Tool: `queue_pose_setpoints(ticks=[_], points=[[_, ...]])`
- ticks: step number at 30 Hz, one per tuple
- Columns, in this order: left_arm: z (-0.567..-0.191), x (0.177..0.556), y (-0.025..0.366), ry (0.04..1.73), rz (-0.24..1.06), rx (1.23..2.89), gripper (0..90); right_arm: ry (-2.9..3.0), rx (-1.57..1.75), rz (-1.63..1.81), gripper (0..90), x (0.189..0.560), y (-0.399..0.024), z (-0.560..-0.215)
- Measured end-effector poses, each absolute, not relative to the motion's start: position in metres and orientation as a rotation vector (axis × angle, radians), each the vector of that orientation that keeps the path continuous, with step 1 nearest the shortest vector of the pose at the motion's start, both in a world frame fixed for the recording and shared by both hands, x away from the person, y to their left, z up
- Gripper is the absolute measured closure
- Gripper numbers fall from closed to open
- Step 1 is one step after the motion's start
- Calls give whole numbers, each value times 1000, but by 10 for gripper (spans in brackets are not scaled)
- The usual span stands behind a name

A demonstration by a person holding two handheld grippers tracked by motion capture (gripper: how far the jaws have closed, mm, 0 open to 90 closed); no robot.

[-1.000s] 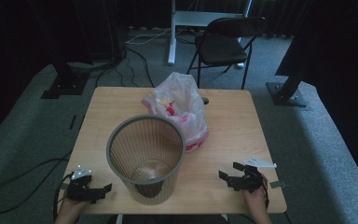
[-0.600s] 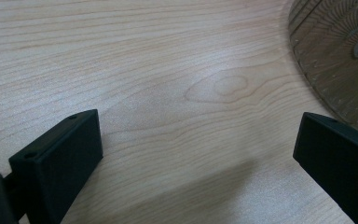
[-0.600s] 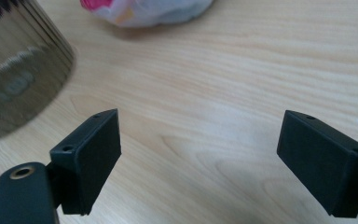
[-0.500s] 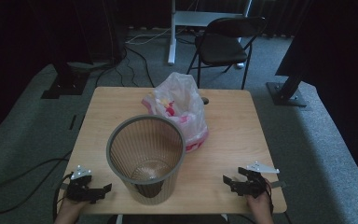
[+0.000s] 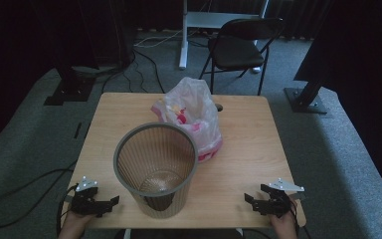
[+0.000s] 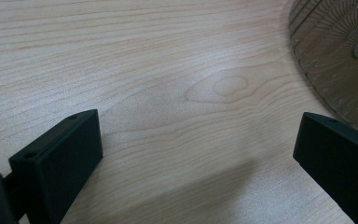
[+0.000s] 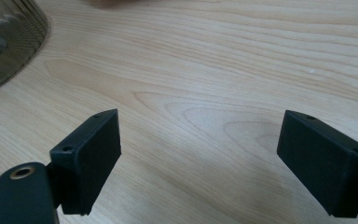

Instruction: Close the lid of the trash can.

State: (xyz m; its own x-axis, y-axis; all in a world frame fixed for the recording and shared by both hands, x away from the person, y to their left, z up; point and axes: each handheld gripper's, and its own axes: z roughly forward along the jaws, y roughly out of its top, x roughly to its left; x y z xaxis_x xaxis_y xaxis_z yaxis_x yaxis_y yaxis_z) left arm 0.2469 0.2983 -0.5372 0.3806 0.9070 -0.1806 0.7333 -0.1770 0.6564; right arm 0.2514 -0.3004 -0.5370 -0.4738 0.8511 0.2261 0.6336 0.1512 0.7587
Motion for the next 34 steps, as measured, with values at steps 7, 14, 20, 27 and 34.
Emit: queue_pose_setpoints(ticks=[7, 14, 20, 27, 34], points=[[-537, 247, 298, 1407, 329, 1968, 13, 2163, 1459, 1223, 127, 245, -309, -539], [-537, 247, 298, 1407, 330, 1970, 13, 2137, 1463, 1224, 127, 239, -317, -538], [-537, 247, 298, 1407, 330, 1969, 13, 2123, 1472, 1216, 128, 237, -321, -538], [-537, 247, 298, 1408, 329, 1965, 13, 2120, 1477, 1224, 128, 238, -322, -539], [-537, 247, 298, 1408, 329, 1965, 13, 2123, 1483, 1225, 127, 239, -322, -539]])
